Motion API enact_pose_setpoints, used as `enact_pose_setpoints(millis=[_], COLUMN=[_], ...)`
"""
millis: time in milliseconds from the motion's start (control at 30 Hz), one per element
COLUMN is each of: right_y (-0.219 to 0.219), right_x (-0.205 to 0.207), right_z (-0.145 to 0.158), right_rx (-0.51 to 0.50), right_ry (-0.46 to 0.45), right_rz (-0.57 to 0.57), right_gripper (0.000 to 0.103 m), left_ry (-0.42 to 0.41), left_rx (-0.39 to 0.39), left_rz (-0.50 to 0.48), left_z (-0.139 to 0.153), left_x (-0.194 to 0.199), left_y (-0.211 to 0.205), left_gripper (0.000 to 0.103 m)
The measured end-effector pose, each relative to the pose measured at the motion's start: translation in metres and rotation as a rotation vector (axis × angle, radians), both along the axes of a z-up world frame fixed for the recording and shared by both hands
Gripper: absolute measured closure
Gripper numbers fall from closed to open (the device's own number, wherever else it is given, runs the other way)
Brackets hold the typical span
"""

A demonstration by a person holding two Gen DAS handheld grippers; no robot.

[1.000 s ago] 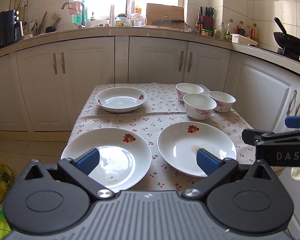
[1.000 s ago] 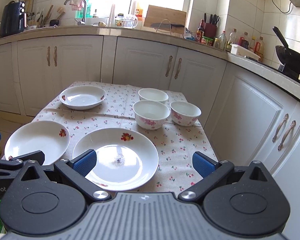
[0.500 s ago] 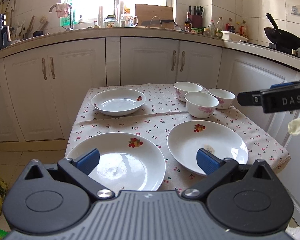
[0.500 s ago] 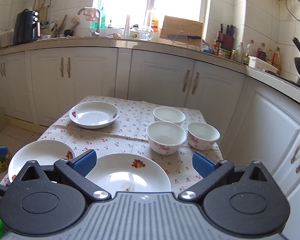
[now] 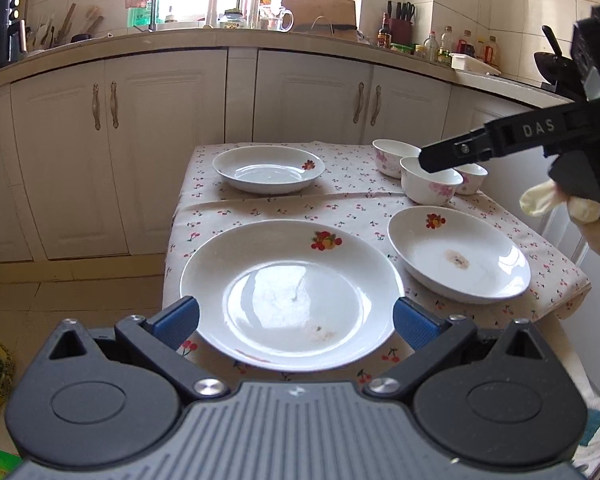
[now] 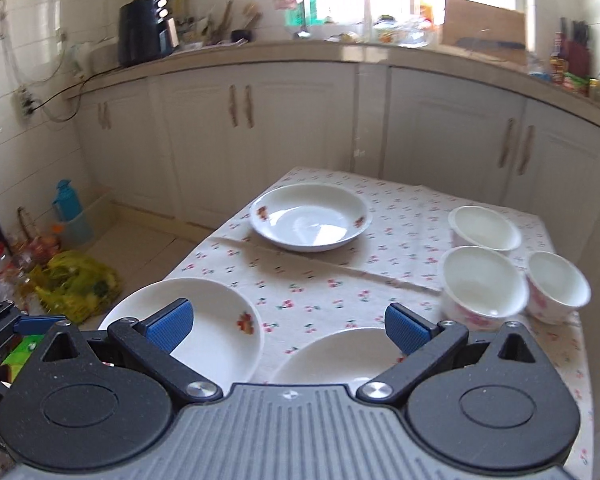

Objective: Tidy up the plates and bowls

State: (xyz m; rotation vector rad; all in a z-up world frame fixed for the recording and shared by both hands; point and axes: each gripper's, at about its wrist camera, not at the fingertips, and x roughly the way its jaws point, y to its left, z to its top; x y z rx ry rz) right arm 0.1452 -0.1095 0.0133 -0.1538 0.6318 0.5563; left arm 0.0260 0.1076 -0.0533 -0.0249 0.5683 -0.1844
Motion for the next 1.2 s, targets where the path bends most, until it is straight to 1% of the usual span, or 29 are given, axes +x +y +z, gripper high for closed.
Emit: enact_pose_setpoints(millis=[67, 167, 267, 433, 533, 600, 667, 800, 833, 900, 967, 1067, 1200], right_y=[0.013, 0.030, 0.044, 0.063, 0.070, 0.073, 0.076, 0.079, 0.079, 0.079, 0.081, 0.081, 0.081], right_x=[0.006, 0.016, 0.028, 0.050, 0.063, 0.072, 0.078, 0.087, 0.090, 0.095, 0.099, 0.102, 0.102], right_z=[-0.006, -0.017, -0.030, -0.050, -0.060, -0.066, -0.071, -0.077, -0.078, -0.080, -0.081, -0.082, -0.083], right_rx=[-0.027, -0.066, -0.075, -0.095, -0.099, -0.097, -0.092, -0.093, -0.090, -0.081, -0.075, -0.066, -0.068], right_ry=[0.014, 0.039, 0.094, 0.177, 0.222, 0.263, 0.290, 0.317, 0.327, 0.345, 0.361, 0.377, 0.373], right_rz=[0.042, 0.105, 0.167, 0.229, 0.249, 0.256, 0.271, 0.284, 0.285, 0.293, 0.296, 0.302, 0.307], right_gripper=[0.000, 0.000, 0.000, 0.000, 0.005, 0.012, 0.017, 0.029, 0.030, 0.038, 0.040, 0.041, 0.040], left_ry=[0.008, 0.044, 0.077, 0.095, 0.107, 0.109, 0.112, 0.112, 0.111, 0.110, 0.115, 0.121, 0.126], left_rx=[0.011, 0.013, 0.012, 0.022, 0.027, 0.034, 0.033, 0.034, 0.038, 0.039, 0.038, 0.036, 0.045], left_rz=[-0.018, -0.053, -0.081, -0.110, -0.126, -0.135, -0.145, -0.180, -0.187, -0.200, -0.205, -0.214, -0.220], left_z=[-0.006, -0.017, -0.027, -0.037, -0.041, -0.042, -0.043, -0.045, -0.045, -0.045, -0.046, -0.046, -0.045], left_x=[-0.002, 0.000, 0.004, 0.013, 0.020, 0.024, 0.026, 0.033, 0.034, 0.036, 0.038, 0.039, 0.042], left_y=[0.004, 0.010, 0.014, 0.016, 0.016, 0.017, 0.018, 0.018, 0.017, 0.016, 0.017, 0.018, 0.018], left_gripper=[0.001, 0.001, 0.001, 0.001, 0.001, 0.001, 0.001, 0.001, 0.002, 0.002, 0.002, 0.002, 0.002])
